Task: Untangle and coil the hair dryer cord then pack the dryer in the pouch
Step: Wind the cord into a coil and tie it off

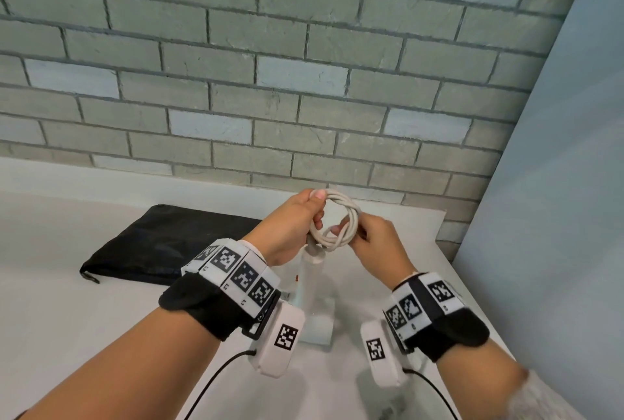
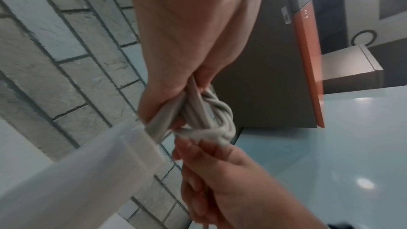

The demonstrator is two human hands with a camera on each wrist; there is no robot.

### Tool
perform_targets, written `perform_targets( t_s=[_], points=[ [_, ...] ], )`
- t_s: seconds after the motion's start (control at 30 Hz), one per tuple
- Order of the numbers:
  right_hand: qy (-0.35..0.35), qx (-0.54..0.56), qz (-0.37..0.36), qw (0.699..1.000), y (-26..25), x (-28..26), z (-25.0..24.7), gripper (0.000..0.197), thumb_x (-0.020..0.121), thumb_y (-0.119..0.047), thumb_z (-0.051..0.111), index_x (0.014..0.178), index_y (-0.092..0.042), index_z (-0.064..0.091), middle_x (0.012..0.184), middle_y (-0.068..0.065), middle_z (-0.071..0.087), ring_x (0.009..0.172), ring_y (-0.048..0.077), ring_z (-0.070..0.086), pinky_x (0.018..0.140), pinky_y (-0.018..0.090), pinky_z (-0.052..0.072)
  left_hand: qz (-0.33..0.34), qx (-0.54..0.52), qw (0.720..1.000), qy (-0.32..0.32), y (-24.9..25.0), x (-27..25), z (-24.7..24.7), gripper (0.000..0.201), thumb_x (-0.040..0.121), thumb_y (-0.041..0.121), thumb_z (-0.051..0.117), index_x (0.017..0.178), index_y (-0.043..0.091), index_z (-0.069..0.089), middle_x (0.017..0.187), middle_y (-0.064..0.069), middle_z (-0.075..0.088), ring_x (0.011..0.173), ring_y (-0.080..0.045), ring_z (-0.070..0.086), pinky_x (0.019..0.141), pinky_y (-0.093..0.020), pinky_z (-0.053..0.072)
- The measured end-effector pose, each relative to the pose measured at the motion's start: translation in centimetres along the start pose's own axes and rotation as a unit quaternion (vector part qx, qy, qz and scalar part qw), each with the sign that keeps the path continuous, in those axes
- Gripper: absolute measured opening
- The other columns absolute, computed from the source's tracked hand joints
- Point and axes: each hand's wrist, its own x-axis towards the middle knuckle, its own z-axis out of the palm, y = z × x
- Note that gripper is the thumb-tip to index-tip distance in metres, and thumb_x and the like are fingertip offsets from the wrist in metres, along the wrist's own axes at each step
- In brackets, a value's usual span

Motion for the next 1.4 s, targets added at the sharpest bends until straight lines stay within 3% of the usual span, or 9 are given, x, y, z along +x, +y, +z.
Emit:
perform_targets(
  t_s=[0.1,0.23,0.53,0.7,0.87,1.03,1.13,1.27,1.4],
  points=[
    [-0.002,0.192,0.054,0.980,-1.1,0.5,0.1,0.021,0.083,-0.011,0.063,0.063,-0.017,0.059,0.048,-0.009,0.051,0.042,0.003,0.040,0.046,0.019,0.034,-0.009,0.056,0.998,0.019,0.4,-0.1,0.0,0.027,0.099,0.030,0.029,0.081,0.022,0.048,0.080,-0.001,0.044,0.072,-0.013,0.042,0.066,-0.027,0.037],
    [-0.042,0.330,0.099,0.938,-1.7,0.0,0.3,0.023,0.086,-0.010,0.057,0.064,-0.014,0.059,0.058,0.007,0.052,0.038,0.005,0.037,0.040,0.015,0.031,-0.031,0.069,0.997,0.009,0.7,-0.4,0.1,0.025,0.099,0.031,0.029,0.088,0.021,0.048,0.077,-0.004,0.049,0.067,-0.018,0.048,0.060,-0.030,0.041],
    [-0.067,0.501,0.174,0.845,-1.4,-0.5,-0.3,0.049,0.088,0.002,0.036,0.056,-0.014,0.069,0.055,0.001,0.066,0.062,0.019,0.052,0.060,0.027,0.037,-0.013,0.183,0.983,0.016,0.8,-0.2,0.5,0.029,0.098,0.034,0.029,0.077,0.020,0.044,0.069,-0.002,0.049,0.060,-0.016,0.046,0.053,-0.027,0.038],
    [-0.092,0.585,0.185,0.785,-1.7,0.2,-1.0,0.036,0.090,-0.027,0.039,0.079,-0.004,0.064,0.058,0.003,0.064,0.055,0.013,0.059,0.060,0.025,0.052,0.006,0.148,0.989,0.008,0.6,-0.4,1.2,0.023,0.099,0.029,0.029,0.091,0.016,0.047,0.067,0.000,0.046,0.059,-0.012,0.042,0.055,-0.025,0.037],
    [0.009,0.160,-0.019,0.987,-1.9,-0.2,-0.9,0.028,0.083,-0.024,0.063,0.108,-0.016,0.052,0.092,-0.002,0.053,0.080,0.003,0.052,0.073,0.013,0.042,0.044,0.150,0.987,0.036,0.3,-0.5,1.2,0.027,0.098,0.028,0.031,0.075,0.021,0.044,0.067,0.001,0.043,0.061,-0.010,0.040,0.056,-0.023,0.034],
    [0.098,-0.207,-0.219,0.948,-2.2,-0.1,-1.4,0.013,0.080,-0.011,0.063,0.092,-0.015,0.063,0.084,0.005,0.048,0.081,0.015,0.040,0.064,0.024,0.036,0.070,0.188,0.978,0.050,0.2,-0.7,1.3,0.026,0.098,0.032,0.030,0.088,0.015,0.047,0.068,0.003,0.045,0.059,-0.009,0.041,0.052,-0.020,0.034],
    [0.051,-0.230,-0.172,0.957,-3.4,-0.3,-1.3,0.008,0.085,-0.010,0.057,0.092,-0.008,0.061,0.081,0.004,0.043,0.067,0.018,0.042,0.053,0.032,0.039,0.103,0.197,0.972,0.070,-0.2,-0.8,1.4,0.027,0.098,0.031,0.031,0.086,0.012,0.047,0.068,0.003,0.046,0.060,-0.009,0.042,0.057,-0.023,0.036],
    [-0.029,-0.198,-0.136,0.970,-4.7,-0.6,-1.2,0.018,0.093,-0.013,0.044,0.092,-0.001,0.057,0.095,-0.002,0.038,0.073,0.013,0.042,0.062,0.018,0.030,0.135,0.206,0.964,0.100,-0.6,-0.8,1.6,0.027,0.098,0.031,0.031,0.077,0.016,0.039,0.064,0.004,0.044,0.052,-0.008,0.041,0.045,-0.015,0.037],
    [-0.118,-0.076,-0.095,0.985,-5.2,-1.8,-2.1,0.013,0.087,-0.014,0.055,0.074,-0.015,0.052,0.082,-0.004,0.050,0.074,0.015,0.051,0.066,0.019,0.038,0.155,0.210,0.960,0.105,-0.8,-0.7,1.5,0.028,0.098,0.032,0.031,0.079,0.013,0.039,0.063,0.003,0.044,0.052,-0.010,0.041,0.045,-0.015,0.038]
  ],
)
